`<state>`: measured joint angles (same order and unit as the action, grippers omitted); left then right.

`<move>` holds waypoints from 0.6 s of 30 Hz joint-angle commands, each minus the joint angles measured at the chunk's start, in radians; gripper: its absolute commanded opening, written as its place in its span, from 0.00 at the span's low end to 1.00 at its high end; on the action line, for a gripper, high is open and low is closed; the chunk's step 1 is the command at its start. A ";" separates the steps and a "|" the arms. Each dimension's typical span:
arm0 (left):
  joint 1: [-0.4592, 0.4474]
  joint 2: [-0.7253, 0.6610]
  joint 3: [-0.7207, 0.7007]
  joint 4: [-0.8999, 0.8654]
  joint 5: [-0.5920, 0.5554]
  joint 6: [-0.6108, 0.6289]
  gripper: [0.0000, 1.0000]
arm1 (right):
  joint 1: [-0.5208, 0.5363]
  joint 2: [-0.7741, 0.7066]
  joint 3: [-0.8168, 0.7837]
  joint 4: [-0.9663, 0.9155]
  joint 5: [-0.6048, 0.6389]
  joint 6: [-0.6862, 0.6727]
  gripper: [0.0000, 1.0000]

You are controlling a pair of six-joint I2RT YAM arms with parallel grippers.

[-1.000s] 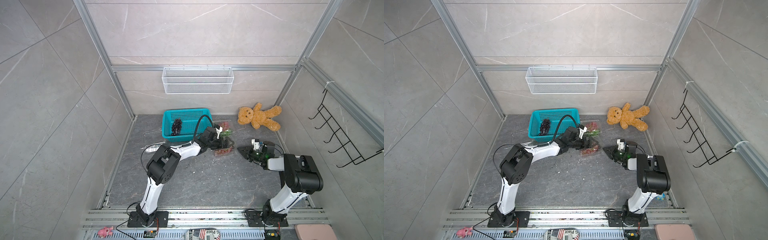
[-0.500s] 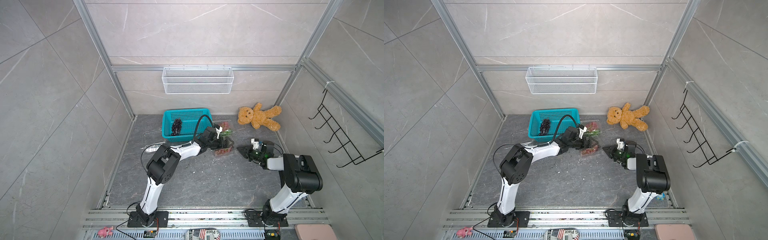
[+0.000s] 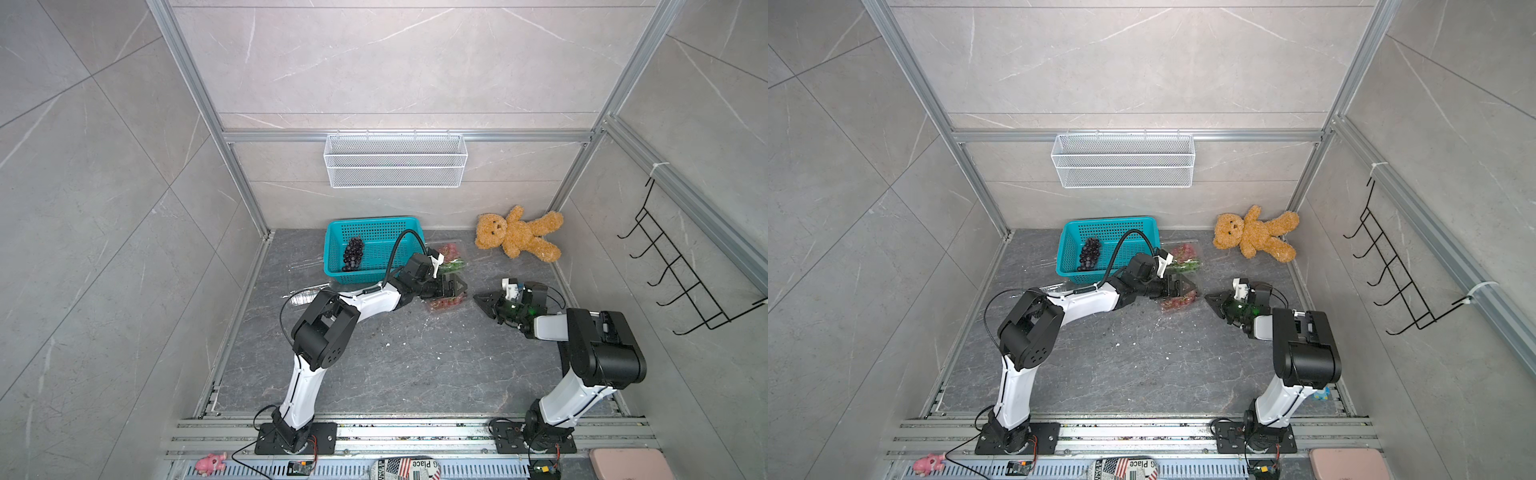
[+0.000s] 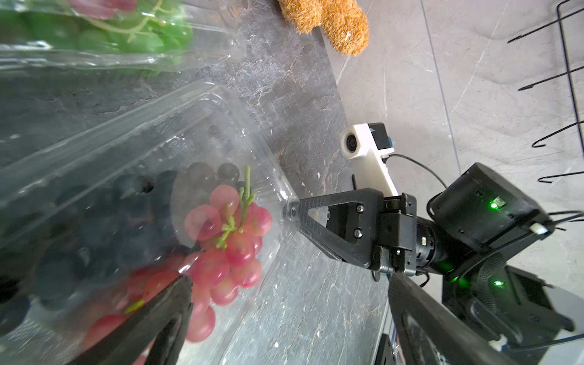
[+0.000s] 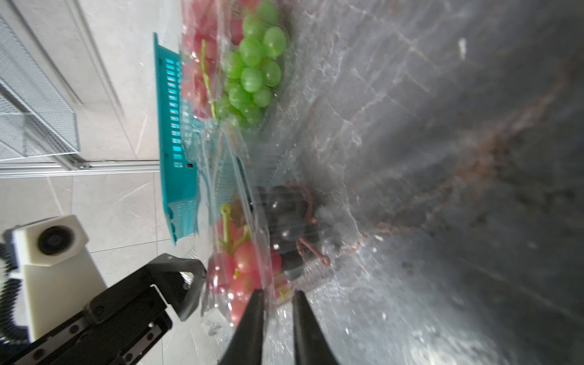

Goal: Pack grapes into containers
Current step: Close the packing box at the center of the board.

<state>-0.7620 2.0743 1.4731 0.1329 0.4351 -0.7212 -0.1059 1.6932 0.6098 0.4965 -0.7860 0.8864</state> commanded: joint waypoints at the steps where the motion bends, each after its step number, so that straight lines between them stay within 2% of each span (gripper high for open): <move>1: 0.015 -0.110 0.017 -0.154 -0.069 0.071 1.00 | 0.009 -0.105 0.057 -0.199 0.045 -0.085 0.35; 4: 0.034 -0.175 -0.025 -0.222 -0.152 0.065 0.99 | 0.008 -0.169 0.116 -0.362 0.098 -0.171 0.53; 6: 0.054 -0.208 -0.058 -0.272 -0.203 0.036 0.99 | 0.009 -0.182 0.155 -0.445 0.137 -0.217 0.69; 10: 0.102 -0.233 -0.157 -0.235 -0.185 -0.042 0.99 | 0.030 -0.150 0.234 -0.528 0.191 -0.286 0.97; 14: 0.110 -0.178 -0.145 -0.216 -0.145 -0.069 0.99 | 0.111 -0.072 0.338 -0.613 0.282 -0.369 1.00; 18: 0.110 -0.111 -0.101 -0.183 -0.108 -0.102 0.99 | 0.157 0.000 0.393 -0.613 0.308 -0.379 0.99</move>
<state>-0.6415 1.9285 1.3262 -0.0803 0.2897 -0.7872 0.0326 1.6501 0.9653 -0.0444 -0.5362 0.5617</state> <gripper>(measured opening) 0.994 0.995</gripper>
